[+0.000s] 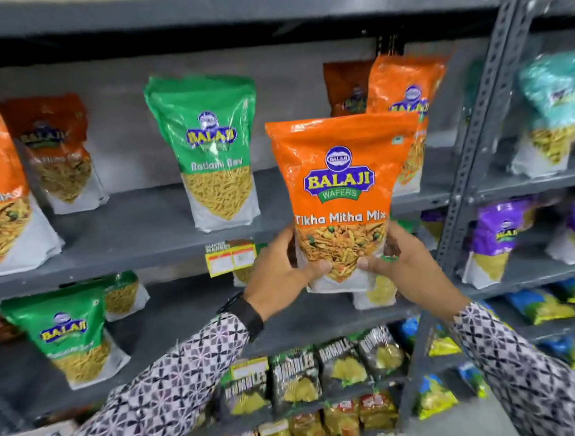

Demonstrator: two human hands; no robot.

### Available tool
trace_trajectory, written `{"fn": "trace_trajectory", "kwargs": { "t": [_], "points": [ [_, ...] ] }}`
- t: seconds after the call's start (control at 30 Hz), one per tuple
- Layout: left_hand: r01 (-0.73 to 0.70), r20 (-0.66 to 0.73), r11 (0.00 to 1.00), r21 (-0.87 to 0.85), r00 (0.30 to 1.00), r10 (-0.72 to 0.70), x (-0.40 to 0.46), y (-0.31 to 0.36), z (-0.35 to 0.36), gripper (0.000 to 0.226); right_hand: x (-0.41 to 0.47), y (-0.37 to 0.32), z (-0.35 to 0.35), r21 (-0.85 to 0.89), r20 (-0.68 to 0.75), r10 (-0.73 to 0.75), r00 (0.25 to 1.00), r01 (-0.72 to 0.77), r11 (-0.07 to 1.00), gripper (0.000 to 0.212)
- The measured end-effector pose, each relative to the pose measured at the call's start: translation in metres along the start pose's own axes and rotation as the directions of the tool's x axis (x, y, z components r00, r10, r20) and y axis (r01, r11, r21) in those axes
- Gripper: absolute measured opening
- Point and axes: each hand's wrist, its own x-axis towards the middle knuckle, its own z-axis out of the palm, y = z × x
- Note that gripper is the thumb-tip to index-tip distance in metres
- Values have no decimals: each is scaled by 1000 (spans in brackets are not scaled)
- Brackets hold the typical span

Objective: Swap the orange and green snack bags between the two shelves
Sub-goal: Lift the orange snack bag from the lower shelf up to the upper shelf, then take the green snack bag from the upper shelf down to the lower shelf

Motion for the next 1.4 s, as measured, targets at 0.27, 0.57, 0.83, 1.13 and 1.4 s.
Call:
{"fn": "trace_trajectory", "kwargs": {
  "t": [0.27, 0.57, 0.83, 1.13, 1.4],
  "points": [
    [-2, -116, 1000, 18, 993, 4, 106, 19, -26, 69, 115, -36, 7, -7, -78, -88, 993, 88, 996, 45],
    [104, -124, 987, 126, 988, -88, 170, 3, -17, 63, 177, -25, 16, -147, -89, -18, 996, 5, 989, 54],
    [73, -134, 997, 21, 989, -69, 163, -7, -14, 68, 182, -4, 18, -69, -187, -14, 982, 1, 998, 73],
    [-73, -420, 978, 195, 895, 150, 88, -6, -86, 49, 146, -53, 70, -69, -267, -196, 944, 184, 981, 30],
    [121, -551, 992, 42, 831, -78, 82, -43, -153, 73, 164, -81, 156, -24, 129, -49, 990, 52, 998, 103]
  ]
}}
